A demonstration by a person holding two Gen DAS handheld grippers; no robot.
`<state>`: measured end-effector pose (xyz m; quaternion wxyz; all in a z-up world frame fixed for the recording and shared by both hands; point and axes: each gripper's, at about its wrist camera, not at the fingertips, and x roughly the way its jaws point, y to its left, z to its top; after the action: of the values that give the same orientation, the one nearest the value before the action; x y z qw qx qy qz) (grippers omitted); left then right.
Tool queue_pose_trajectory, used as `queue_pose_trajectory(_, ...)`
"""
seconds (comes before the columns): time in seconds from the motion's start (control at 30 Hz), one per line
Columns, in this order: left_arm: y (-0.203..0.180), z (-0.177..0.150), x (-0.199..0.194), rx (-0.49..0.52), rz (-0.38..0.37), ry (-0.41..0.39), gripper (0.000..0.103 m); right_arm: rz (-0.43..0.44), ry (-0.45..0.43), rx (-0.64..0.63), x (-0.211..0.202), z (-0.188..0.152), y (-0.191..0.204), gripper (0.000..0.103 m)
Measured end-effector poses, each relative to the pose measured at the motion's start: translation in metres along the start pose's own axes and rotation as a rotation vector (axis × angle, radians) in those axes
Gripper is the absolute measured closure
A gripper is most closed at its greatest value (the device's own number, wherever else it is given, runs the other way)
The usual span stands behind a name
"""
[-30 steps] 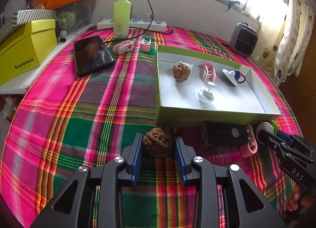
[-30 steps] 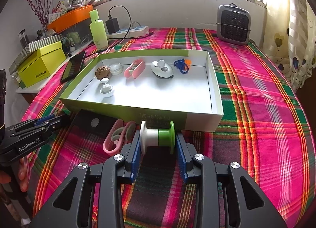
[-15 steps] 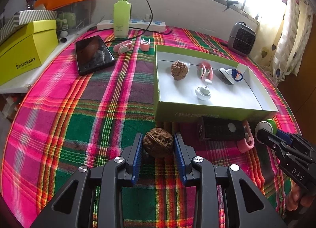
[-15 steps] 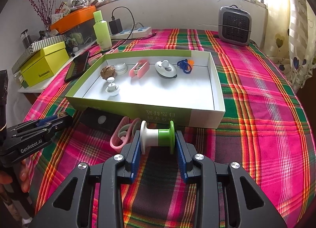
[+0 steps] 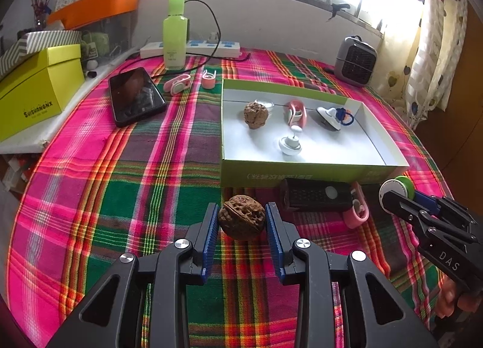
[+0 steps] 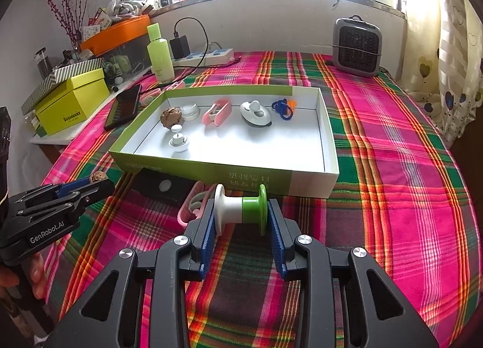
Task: Organize objects
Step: 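Lift the walnut with the left gripper while the right gripper lifts the spool, then carry the walnut and spool over the box with both grippers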
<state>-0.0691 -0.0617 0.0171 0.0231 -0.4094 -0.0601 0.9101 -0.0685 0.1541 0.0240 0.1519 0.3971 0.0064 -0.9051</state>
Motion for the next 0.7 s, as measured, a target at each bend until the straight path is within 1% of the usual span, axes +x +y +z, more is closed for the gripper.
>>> queue_pose_trajectory(0.37,-0.013,0.007,-0.008,0.037,-0.022,-0.020,0.074,0.007,-0.039,-0.009,-0.013,0.008,-0.003,0.069)
queue_pose_trajectory(0.7,-0.033,0.024,-0.007,0.074,-0.052,-0.036,0.074,0.008,-0.065,-0.015,-0.017,0.022,-0.011,0.069)
